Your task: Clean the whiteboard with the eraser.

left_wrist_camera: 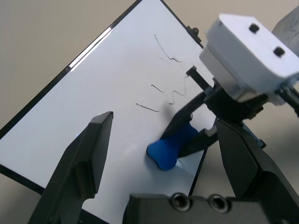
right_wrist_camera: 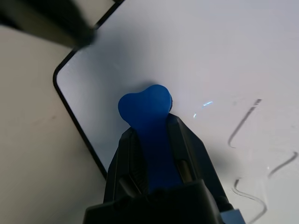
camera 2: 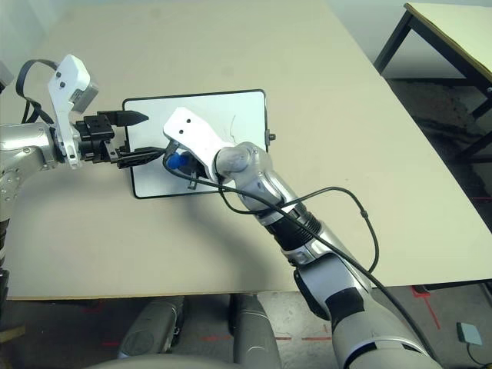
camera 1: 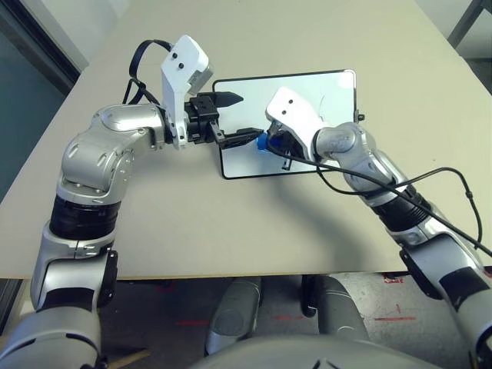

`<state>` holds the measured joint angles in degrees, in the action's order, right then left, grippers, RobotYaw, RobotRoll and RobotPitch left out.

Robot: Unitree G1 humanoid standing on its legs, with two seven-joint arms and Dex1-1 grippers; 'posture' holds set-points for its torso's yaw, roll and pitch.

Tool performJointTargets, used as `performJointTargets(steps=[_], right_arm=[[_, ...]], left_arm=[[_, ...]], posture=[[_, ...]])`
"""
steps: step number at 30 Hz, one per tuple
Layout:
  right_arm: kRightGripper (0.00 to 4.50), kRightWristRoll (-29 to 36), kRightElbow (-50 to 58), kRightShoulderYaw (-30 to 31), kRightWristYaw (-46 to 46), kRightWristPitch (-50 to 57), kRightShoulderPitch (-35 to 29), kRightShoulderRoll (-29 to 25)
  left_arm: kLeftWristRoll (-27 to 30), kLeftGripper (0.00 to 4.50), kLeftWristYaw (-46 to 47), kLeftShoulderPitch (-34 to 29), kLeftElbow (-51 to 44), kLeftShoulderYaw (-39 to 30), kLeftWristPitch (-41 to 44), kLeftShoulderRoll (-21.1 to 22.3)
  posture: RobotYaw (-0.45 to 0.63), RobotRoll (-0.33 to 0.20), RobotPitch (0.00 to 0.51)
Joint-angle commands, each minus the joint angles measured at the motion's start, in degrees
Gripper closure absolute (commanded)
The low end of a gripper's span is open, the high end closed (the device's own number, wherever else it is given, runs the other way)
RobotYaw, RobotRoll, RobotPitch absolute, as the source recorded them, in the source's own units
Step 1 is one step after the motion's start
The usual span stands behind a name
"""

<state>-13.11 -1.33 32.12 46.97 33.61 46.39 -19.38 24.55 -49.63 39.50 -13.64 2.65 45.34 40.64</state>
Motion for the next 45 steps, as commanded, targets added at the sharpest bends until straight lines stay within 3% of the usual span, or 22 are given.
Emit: performJointTargets(steps=[1,15,21,32,39,45], right_arm=[[3.67,-1.5,-5.3,1.8,0.1,0.6,-1.1,0.4],[3.67,-1.1,-12.8,-5.2,-2.9,-0.8,7.9,0.8],[3.67,-0.9,-10.7,-4.3,-2.4,0.2,5.7,1.7],[3.67,-1.6,-4.6,-0.1,-0.3,2.3,-0.9,2.5],[3.67,-1.7,-5.0,0.2,-0.2,2.2,-0.5,2.7],[3.67,-1.6,-9.2,-3.7,-1.2,1.3,5.2,1.7]], left_arm=[[0.1,0.00,-0.1,-0.2,-0.4,0.2,-0.1,0.1],[0.0,0.00,-0.4,-0.3,-0.3,0.4,-0.4,0.2],[0.2,0.00,-1.2,-1.0,-1.1,0.5,1.4,2.2],[1.4,0.00,-4.3,-5.0,-4.3,1.2,8.1,9.8],[1.7,0.00,-4.2,-5.6,-4.7,0.4,8.9,10.9],[2.0,0.00,-4.0,-6.3,-5.4,0.2,9.4,11.0]], posture=[[0.20,0.000,0.160],[0.19,0.000,0.149],[0.19,0.000,0.149],[0.20,0.000,0.151],[0.22,0.000,0.160],[0.22,0.000,0.162]])
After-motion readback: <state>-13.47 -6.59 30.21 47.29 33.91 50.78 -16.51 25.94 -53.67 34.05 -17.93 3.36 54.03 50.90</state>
